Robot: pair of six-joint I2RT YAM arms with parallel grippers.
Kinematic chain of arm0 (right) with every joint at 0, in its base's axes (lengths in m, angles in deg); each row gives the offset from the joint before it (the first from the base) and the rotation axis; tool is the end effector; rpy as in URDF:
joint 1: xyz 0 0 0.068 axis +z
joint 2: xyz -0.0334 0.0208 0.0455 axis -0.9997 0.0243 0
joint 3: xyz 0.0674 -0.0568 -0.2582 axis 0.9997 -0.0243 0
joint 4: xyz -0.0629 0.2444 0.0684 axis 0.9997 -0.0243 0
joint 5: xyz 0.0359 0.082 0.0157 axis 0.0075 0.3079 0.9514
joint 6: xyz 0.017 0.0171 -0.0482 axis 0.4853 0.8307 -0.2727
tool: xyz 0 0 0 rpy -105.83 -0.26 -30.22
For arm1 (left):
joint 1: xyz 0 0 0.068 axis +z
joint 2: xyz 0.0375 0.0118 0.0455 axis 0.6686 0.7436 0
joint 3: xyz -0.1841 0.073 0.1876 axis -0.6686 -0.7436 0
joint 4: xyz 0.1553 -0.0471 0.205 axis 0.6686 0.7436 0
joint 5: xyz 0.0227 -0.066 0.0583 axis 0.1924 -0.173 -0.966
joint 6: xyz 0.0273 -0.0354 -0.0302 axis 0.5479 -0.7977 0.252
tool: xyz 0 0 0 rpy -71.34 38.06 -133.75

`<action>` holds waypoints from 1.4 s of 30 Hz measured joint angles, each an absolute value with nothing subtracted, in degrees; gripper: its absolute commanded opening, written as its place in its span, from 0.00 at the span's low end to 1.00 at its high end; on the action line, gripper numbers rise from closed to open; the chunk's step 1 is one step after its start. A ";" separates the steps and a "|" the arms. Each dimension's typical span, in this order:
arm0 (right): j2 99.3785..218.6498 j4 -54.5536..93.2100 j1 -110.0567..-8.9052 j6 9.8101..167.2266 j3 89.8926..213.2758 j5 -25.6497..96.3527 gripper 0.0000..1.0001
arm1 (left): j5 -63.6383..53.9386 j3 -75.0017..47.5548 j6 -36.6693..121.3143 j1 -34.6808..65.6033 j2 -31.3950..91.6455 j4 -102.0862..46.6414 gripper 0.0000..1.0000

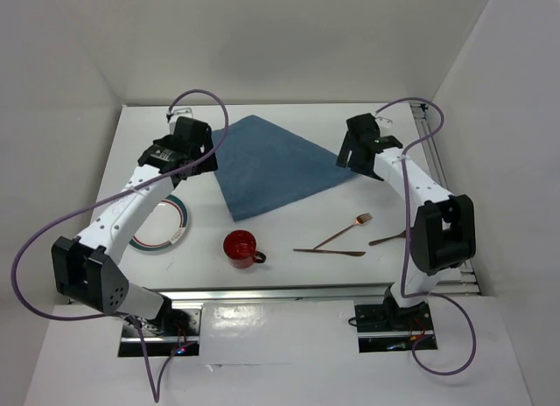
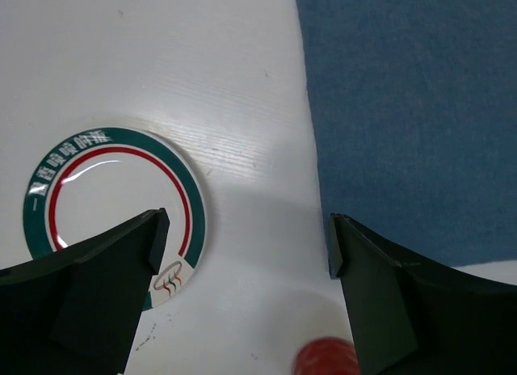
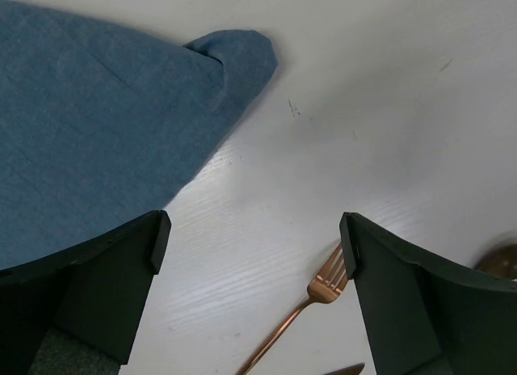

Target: Set the dinner table for one person

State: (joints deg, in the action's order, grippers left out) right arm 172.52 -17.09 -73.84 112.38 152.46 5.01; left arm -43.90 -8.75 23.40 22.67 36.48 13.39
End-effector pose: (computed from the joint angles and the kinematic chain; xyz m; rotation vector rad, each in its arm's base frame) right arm 0.3455 0.0769 0.2701 0.4880 2.3854 -0.1547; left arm 0.2957 -0.0843 0.3426 -0.4720 2.1584 0.1525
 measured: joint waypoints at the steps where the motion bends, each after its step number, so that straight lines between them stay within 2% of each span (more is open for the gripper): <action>1: 172.85 -17.31 -73.80 112.42 152.46 5.06 1.00 | -42.65 -8.75 23.23 22.67 36.74 13.43 0.99; 9: 173.66 -17.68 -73.14 112.71 152.46 6.32 1.00 | -33.86 -11.68 20.65 22.67 37.52 12.53 0.97; 18: 168.02 -13.92 -72.99 111.61 146.23 11.15 1.00 | -28.86 -9.97 14.99 22.67 47.27 16.36 0.98; 27: 166.68 -11.15 -72.99 110.22 145.90 13.84 1.00 | -14.98 -17.49 9.52 22.67 49.98 9.23 0.96; 38: 166.68 -10.27 -72.99 109.10 144.79 15.90 1.00 | -7.79 -21.32 6.99 21.97 56.71 1.54 0.98; 40: 166.68 -10.25 -72.99 109.10 144.20 16.16 1.00 | -7.31 -21.19 6.64 21.34 57.22 0.60 0.95; 41: 166.68 -10.25 -72.99 109.10 143.98 16.31 1.00 | -7.22 -21.16 6.22 20.97 57.44 -0.04 0.85; 42: 166.68 -10.18 -73.03 109.12 143.76 16.57 1.00 | -7.11 -20.99 5.57 20.75 57.70 -0.32 0.71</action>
State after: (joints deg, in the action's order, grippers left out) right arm 166.68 -10.18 -73.03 109.12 143.76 16.57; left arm -7.11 -20.99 5.57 20.75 57.70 -0.32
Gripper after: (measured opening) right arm 0.999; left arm 0.896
